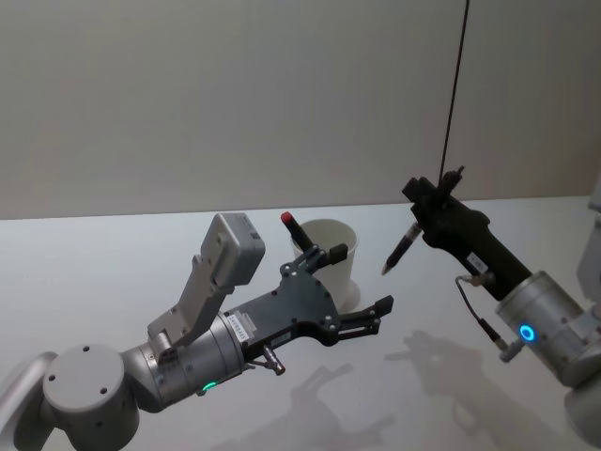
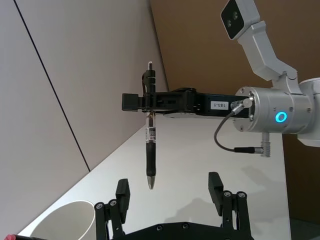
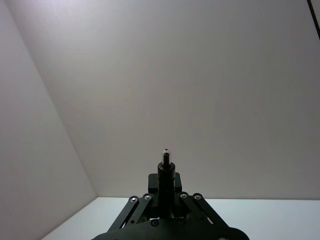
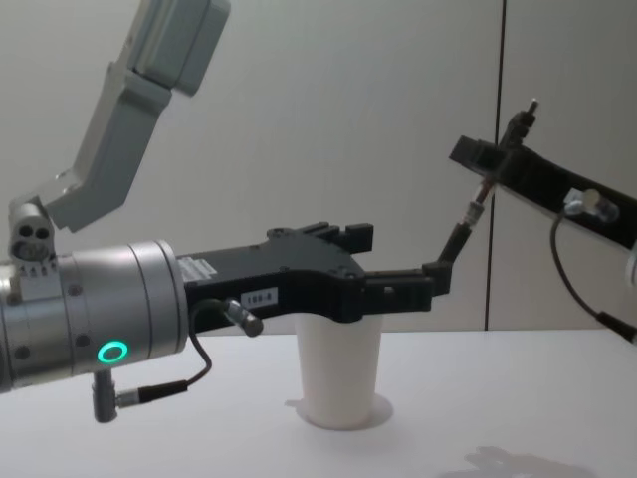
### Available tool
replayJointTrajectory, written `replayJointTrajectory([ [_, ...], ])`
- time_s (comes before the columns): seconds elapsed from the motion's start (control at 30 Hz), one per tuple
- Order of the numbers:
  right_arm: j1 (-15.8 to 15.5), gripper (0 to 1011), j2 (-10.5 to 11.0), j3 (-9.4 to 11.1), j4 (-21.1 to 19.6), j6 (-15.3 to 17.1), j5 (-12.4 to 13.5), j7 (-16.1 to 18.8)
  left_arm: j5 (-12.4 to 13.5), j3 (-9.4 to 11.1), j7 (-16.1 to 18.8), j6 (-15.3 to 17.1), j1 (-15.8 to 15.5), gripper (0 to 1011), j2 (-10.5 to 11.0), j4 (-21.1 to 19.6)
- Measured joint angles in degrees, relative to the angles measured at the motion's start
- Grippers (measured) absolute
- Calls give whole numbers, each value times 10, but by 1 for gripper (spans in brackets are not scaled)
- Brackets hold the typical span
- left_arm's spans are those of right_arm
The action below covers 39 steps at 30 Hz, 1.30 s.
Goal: Place the pen into the pen holder.
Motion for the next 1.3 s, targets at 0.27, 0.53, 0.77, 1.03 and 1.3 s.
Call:
replayJointTrajectory([
  [0.27,36,138,-7,-1,50,-27,-34,34,0,0,0,0,0,1000,0,0],
  [0.53,68,138,-16,-6,96,-51,-71,54,0,0,0,0,0,1000,0,0],
  [0.77,100,138,-28,-14,142,-75,-107,63,0,0,0,0,0,1000,0,0],
  [1.03,134,138,-44,-24,194,-103,-144,68,0,0,0,0,0,1000,0,0],
  [1.3,171,138,-61,-34,255,-132,-179,69,0,0,0,0,0,1000,0,0],
])
